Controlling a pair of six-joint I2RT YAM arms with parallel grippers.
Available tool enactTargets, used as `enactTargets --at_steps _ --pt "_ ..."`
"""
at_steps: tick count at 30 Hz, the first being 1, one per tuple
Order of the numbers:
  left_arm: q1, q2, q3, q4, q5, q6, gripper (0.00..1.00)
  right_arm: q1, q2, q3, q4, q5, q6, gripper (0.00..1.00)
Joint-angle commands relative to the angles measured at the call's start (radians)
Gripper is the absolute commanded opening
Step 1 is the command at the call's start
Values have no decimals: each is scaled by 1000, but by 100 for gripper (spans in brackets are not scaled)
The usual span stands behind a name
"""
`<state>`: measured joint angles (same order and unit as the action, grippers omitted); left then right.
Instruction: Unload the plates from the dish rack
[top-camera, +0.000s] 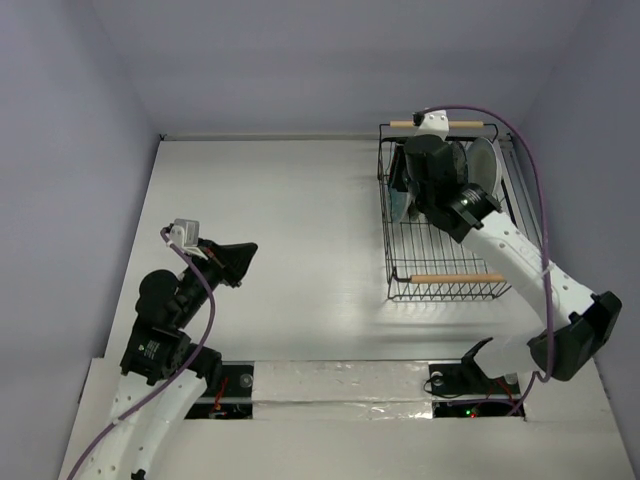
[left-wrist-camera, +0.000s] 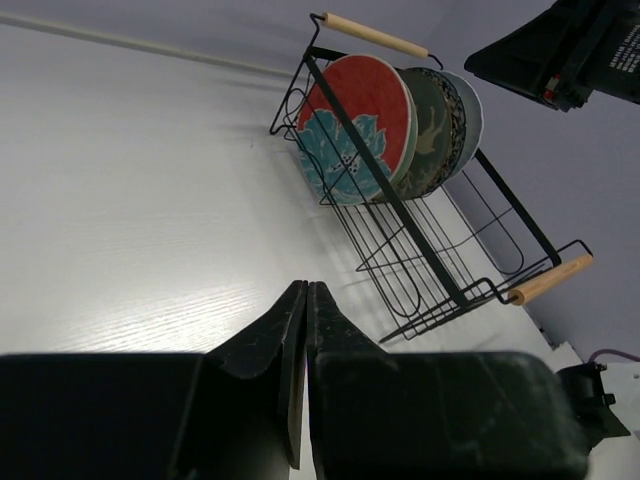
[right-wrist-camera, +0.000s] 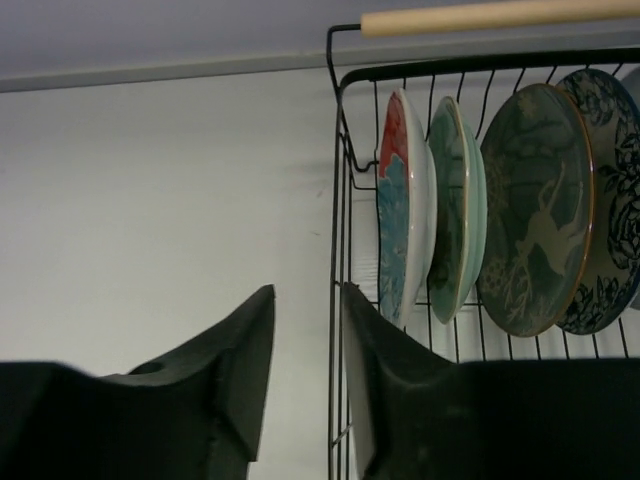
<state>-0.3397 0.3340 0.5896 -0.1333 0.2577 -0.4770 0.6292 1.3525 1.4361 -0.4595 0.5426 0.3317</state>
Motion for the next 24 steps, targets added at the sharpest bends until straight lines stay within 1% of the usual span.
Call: enactTargets --at_steps 1,3,4,6,8,10,16,18,23,24 --pt "4 14 10 14 -28 0 0 -43 48 86 -62 25 -42 44" --pt "4 14 12 12 -28 -2 11 -43 80 109 -71 28 -49 47" --pt "4 13 12 12 -28 -2 22 -57 124 141 -83 36 -57 47" --pt "4 4 9 18 -26 -2 33 -69 169 184 -134 100 -57 47" --pt "4 0 9 18 -25 -2 37 -92 214 221 -159 138 -66 47" --pt "4 3 9 18 -20 0 42 -111 240 231 -162 138 -72 47" --pt "13 5 7 23 -11 2 48 -160 324 254 -159 99 -105 46" --pt "13 7 7 24 -8 3 49 -160 367 274 -162 88 -111 45" --pt "22 11 6 26 -2 3 49 -169 430 317 -165 94 -131 38" --pt "22 11 7 26 0 3 49 -169 439 325 -169 105 -135 35"
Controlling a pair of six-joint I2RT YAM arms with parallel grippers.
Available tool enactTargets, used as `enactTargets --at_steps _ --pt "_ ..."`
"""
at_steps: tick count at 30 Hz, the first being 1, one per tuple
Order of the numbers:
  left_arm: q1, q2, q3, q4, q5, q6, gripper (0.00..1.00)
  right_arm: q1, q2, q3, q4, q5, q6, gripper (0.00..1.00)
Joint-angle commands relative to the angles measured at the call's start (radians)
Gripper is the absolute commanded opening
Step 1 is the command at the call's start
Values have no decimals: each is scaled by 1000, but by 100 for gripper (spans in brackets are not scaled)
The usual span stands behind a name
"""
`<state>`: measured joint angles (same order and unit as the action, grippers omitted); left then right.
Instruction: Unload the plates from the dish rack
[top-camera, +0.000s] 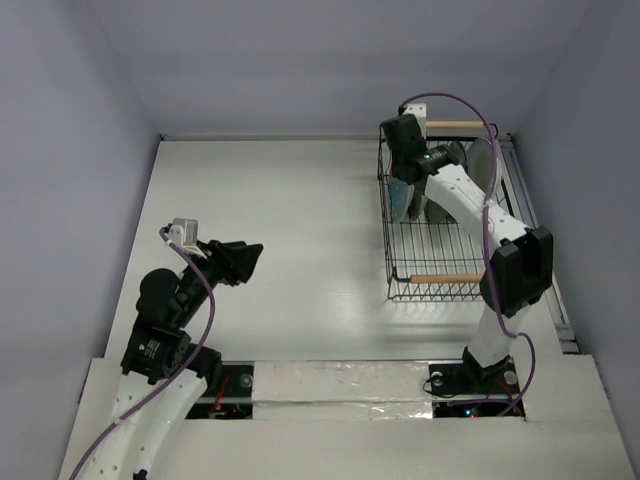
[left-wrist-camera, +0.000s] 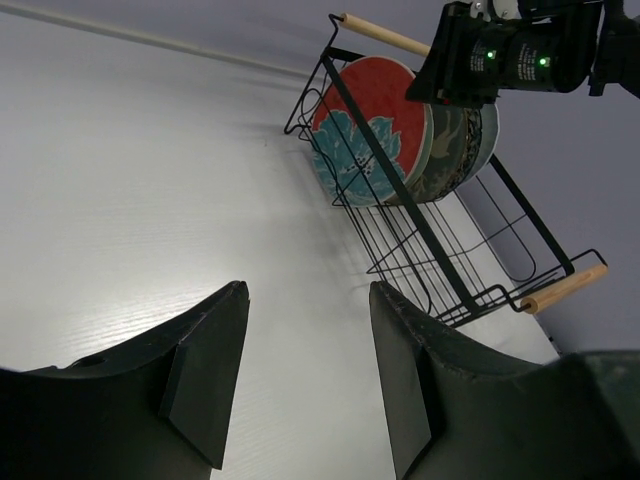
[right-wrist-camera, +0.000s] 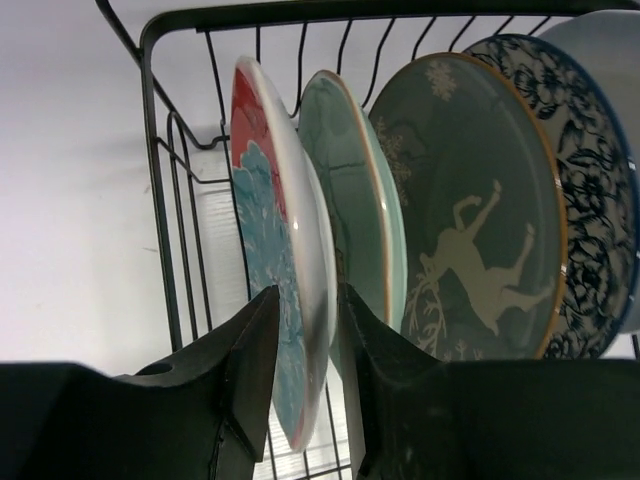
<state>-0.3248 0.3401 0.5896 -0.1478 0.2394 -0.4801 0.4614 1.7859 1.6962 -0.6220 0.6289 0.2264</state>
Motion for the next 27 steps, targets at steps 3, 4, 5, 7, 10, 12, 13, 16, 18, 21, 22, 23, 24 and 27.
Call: enactTargets --at_steps 3,4,5,7,10,12,13,16,18,21,22,23,24,27 --pt "7 4 4 42 20 6 49 -1 38 89 -18 58 -39 32" --pt "7 4 6 42 23 6 49 -1 53 95 -25 69 -42 32" --pt "18 4 6 42 23 6 49 -1 59 111 -33 74 -41 31" --pt "18 4 4 45 29 8 49 -1 67 118 -44 78 -47 31" --pt "27 2 4 48 37 8 49 -1 70 128 -54 118 -56 23" --pt "36 -1 4 48 40 6 49 -1 66 137 -59 133 -64 17" --pt "36 -1 4 50 41 8 49 -1 66 140 -61 134 -71 14" --pt "36 -3 3 50 44 9 49 -1 67 163 -74 132 -81 4" --pt "46 -4 3 50 47 11 49 -1 67 168 -74 124 -87 1" --pt "46 -4 4 50 51 11 49 8 70 186 -87 139 -94 0" --pt "46 -4 3 51 52 9 49 19 66 194 -88 149 -104 0" --pt "46 -4 3 51 52 11 49 19 60 200 -87 158 -108 0" --pt "46 -4 3 53 54 9 49 19 53 207 -87 170 -116 0" --pt "46 0 3 54 60 11 49 40 20 247 -87 204 -136 0"
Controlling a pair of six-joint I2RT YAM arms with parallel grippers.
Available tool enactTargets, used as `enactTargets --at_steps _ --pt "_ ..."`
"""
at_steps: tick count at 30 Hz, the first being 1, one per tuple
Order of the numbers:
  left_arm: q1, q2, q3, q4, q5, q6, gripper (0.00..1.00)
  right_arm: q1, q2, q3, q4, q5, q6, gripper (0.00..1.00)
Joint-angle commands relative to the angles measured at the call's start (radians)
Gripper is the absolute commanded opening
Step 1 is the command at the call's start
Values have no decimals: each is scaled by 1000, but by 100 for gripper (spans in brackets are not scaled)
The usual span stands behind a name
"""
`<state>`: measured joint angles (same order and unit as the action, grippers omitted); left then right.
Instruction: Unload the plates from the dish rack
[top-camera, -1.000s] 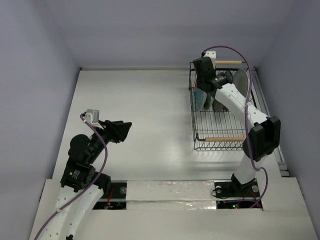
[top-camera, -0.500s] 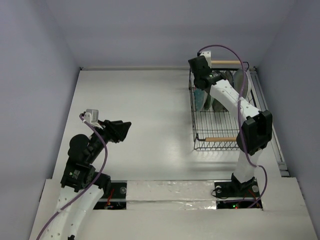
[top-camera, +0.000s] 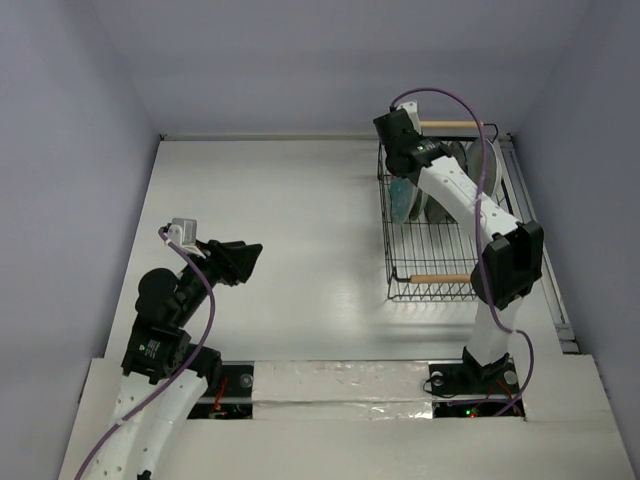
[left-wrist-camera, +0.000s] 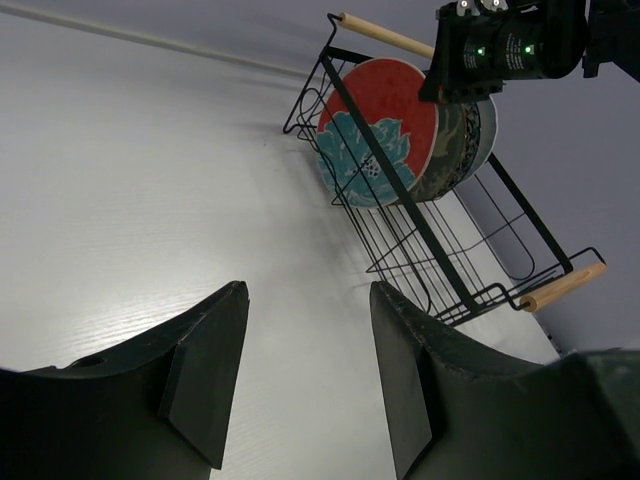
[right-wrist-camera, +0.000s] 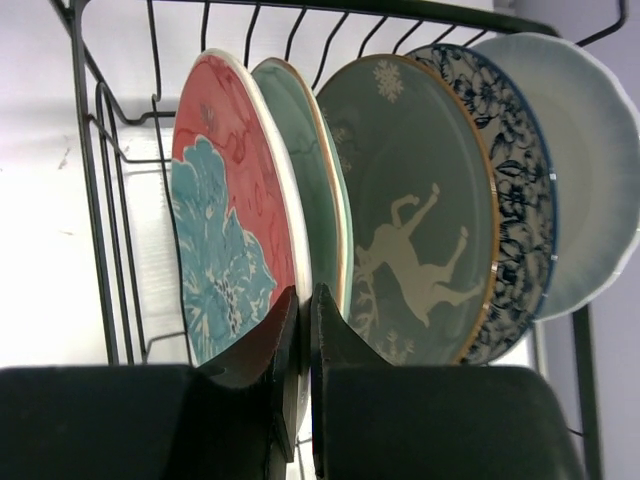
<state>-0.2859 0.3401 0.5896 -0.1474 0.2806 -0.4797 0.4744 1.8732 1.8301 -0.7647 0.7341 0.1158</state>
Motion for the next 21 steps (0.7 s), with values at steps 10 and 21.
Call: enactTargets --at_steps 10,21 --pt "16 8 3 57 25 10 49 46 -276 133 87 96 -7 0" --pt "34 5 -1 60 32 10 49 75 -565 -32 298 -348 188 0"
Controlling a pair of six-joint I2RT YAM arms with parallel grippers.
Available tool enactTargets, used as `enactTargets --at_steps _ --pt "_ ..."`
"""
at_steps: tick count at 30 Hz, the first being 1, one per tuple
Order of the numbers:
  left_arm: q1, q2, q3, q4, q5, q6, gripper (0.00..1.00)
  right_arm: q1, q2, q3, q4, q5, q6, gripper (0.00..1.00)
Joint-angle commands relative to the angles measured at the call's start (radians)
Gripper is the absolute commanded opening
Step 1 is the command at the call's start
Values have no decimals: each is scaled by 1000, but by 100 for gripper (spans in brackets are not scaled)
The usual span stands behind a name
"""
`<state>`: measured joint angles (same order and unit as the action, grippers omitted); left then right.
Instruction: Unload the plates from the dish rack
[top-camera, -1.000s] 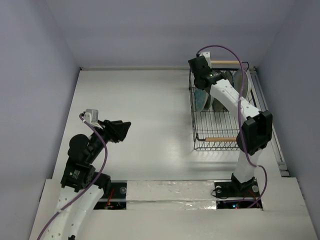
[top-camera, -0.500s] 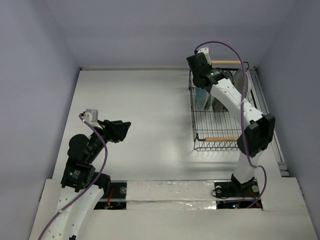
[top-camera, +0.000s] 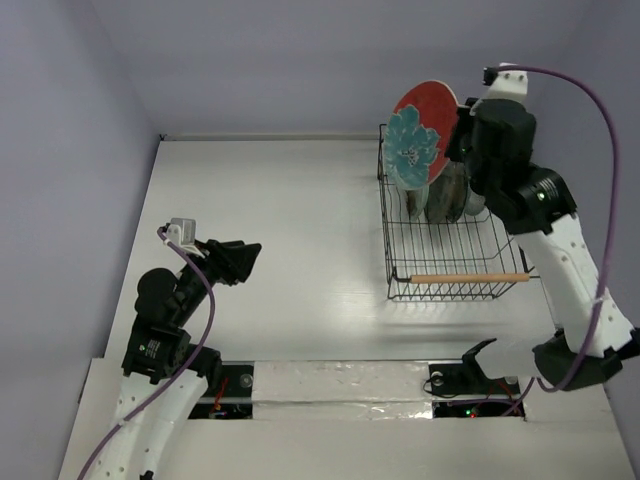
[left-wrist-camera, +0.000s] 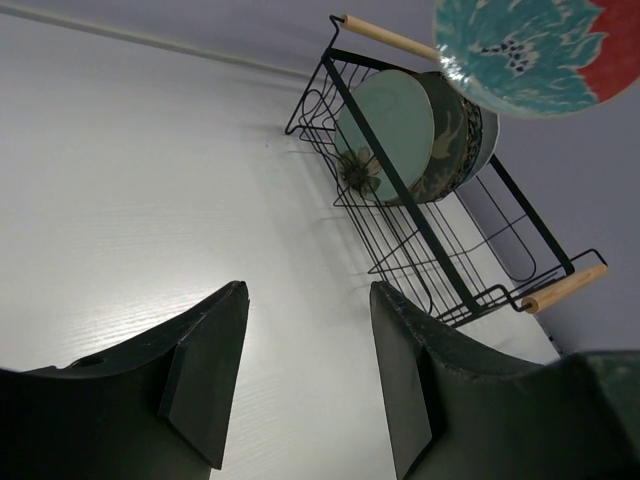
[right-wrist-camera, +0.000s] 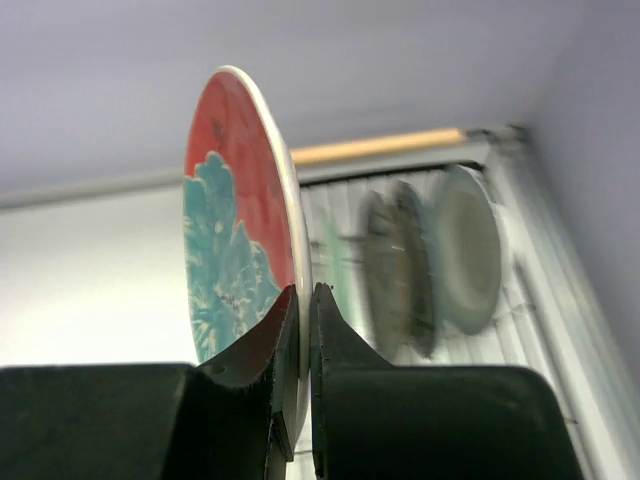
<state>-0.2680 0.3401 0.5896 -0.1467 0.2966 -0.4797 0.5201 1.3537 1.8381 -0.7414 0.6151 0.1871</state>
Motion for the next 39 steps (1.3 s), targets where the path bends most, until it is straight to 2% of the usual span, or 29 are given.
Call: enactTargets --at_steps 1,3,6,13,14,20,33,36,37,39 --pt "16 5 -1 59 18 10 49 38 -44 -65 310 -282 142 0" --pt "26 2 1 59 16 10 48 82 -22 -147 436 -406 224 0" --pt "26 -4 1 58 9 10 48 130 54 -215 610 -514 336 0" --pt "35 -38 6 47 -19 10 47 201 321 -148 792 -607 501 0" --pt "35 -44 6 45 -22 10 47 214 353 -134 803 -641 526 0" --pt "35 -46 6 49 -22 10 47 261 576 -42 812 -621 577 0" --pt "35 -41 3 52 -17 10 47 270 837 -19 834 -545 660 0" --pt "35 -41 3 52 -14 10 47 279 860 -48 843 -552 673 13" --pt "35 -39 3 53 -16 10 47 279 864 -63 850 -557 676 23" --pt "35 -39 1 55 -13 9 47 279 881 -88 856 -561 680 32"
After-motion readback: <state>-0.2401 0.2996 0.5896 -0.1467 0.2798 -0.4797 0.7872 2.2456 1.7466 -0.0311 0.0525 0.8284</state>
